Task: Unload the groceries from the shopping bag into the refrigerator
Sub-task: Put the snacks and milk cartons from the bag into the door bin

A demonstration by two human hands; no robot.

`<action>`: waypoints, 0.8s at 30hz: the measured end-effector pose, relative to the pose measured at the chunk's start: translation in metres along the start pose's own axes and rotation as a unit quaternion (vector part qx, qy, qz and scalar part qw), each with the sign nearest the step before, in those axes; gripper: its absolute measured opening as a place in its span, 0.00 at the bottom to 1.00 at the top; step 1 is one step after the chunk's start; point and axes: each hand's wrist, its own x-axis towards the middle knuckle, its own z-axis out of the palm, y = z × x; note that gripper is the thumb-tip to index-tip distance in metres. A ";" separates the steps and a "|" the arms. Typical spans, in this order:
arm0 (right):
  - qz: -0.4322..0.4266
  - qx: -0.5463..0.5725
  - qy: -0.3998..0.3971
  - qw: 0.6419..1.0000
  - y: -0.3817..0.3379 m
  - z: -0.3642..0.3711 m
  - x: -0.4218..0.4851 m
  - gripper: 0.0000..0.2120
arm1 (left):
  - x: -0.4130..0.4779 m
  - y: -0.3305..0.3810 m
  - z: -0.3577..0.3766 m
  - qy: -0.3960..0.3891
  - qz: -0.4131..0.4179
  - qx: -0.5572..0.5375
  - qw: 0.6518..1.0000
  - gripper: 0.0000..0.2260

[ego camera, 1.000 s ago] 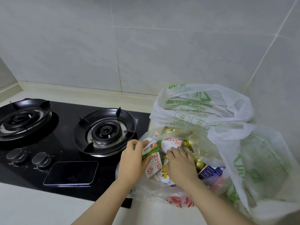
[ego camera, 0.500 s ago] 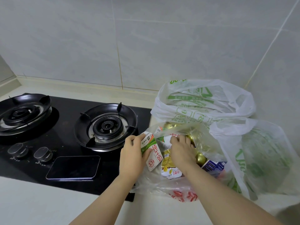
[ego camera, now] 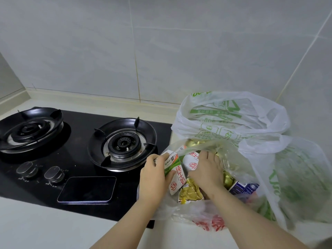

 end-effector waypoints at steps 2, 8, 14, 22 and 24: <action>-0.001 0.050 0.022 0.998 -0.004 -0.007 -0.008 0.28 | 0.000 0.001 -0.001 0.001 0.001 0.009 1.000 0.24; -0.023 0.140 0.102 0.985 -0.004 -0.025 -0.038 0.21 | -0.002 0.004 0.003 0.021 0.033 0.007 0.999 0.22; 0.005 0.134 0.001 0.991 0.017 -0.019 -0.052 0.21 | -0.004 0.010 -0.001 0.009 0.039 0.019 0.999 0.22; 0.072 0.177 -0.051 0.980 0.017 -0.016 -0.051 0.22 | -0.005 0.008 0.006 0.034 0.055 0.107 0.992 0.19; 0.107 0.224 -0.089 0.965 0.014 -0.013 -0.046 0.32 | -0.005 0.012 0.002 0.010 0.044 0.101 0.994 0.19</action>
